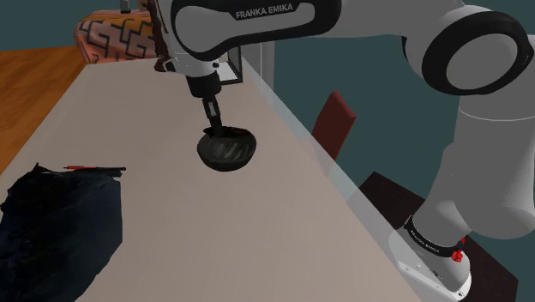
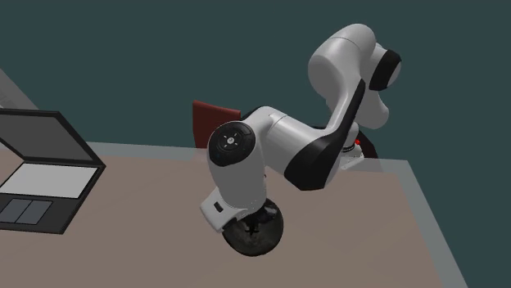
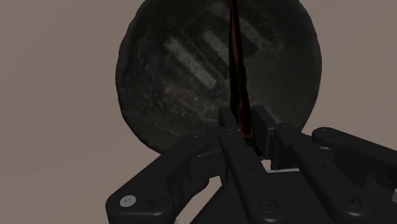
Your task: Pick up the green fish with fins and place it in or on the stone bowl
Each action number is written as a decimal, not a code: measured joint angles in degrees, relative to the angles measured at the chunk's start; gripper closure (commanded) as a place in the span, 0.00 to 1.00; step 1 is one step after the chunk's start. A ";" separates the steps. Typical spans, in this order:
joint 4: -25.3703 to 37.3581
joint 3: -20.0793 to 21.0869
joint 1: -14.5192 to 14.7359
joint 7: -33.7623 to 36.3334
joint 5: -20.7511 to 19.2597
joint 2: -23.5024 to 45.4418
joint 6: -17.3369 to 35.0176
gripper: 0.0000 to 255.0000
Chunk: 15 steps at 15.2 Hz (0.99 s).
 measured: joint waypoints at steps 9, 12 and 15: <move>-3.78 -0.03 -0.10 -0.02 0.01 -0.13 3.68 1.00; -3.80 -0.03 -0.10 -0.02 0.01 -0.14 3.70 0.00; -3.80 -0.04 -0.11 -0.03 0.01 -0.13 3.70 0.00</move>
